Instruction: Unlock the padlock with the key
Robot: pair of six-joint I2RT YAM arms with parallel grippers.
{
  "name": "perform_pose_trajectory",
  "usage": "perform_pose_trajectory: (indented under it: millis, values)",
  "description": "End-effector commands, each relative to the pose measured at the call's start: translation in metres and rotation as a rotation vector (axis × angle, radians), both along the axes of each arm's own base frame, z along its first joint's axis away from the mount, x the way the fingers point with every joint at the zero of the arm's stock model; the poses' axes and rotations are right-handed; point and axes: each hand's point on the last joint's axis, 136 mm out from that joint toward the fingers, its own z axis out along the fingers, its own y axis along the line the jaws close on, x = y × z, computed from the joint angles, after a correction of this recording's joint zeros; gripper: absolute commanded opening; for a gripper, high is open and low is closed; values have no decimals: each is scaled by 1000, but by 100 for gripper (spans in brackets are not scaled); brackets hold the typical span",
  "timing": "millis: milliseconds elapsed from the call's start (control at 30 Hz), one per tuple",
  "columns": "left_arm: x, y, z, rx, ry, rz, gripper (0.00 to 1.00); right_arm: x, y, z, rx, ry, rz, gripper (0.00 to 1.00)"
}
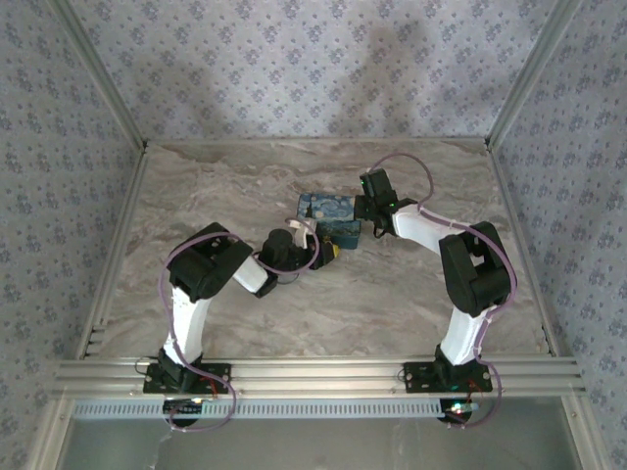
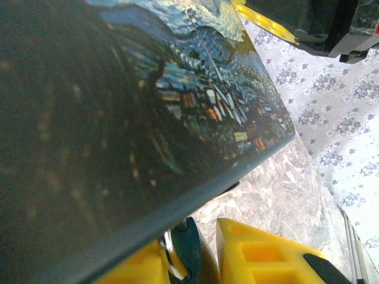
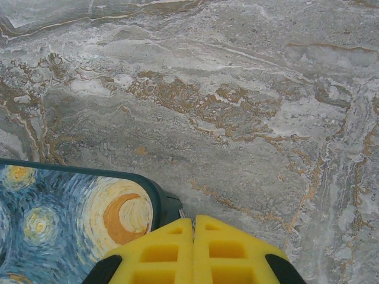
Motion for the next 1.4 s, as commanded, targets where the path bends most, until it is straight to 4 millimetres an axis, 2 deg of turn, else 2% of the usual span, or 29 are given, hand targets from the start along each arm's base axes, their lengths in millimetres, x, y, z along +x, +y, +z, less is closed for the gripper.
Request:
perform_pose_trajectory:
  millis: [0, 67, 200, 500, 767, 933, 1133, 1233, 1367]
  values:
    - [-26, 30, -78, 166, 334, 34, 27, -22, -2, -30, -27, 109, 10, 0]
    - [-27, 30, -81, 187, 348, 33, 33, -22, -2, -29, -26, 107, 10, 0]
    - [-27, 31, -84, 209, 357, 31, 34, -22, -1, -29, -24, 106, 10, 0]
    - [-27, 30, -85, 213, 359, 25, 21, -21, -2, -26, -28, 99, 12, 0]
    - [-34, 32, -84, 235, 400, -7, 20, -18, -5, -23, -20, 98, 16, 0]
    - [-42, 33, -78, 267, 473, -36, 19, -13, -10, -11, 0, 88, 19, 0]
    - [-42, 36, -61, 315, 518, -27, 19, -7, -28, 12, 29, 48, -7, 0]
    - [-40, 33, -52, 316, 534, -33, 19, -12, -35, 21, 58, 31, -6, 0]
    - [-37, 28, -43, 312, 568, -39, 19, -28, -36, 34, 126, 14, 29, 0]
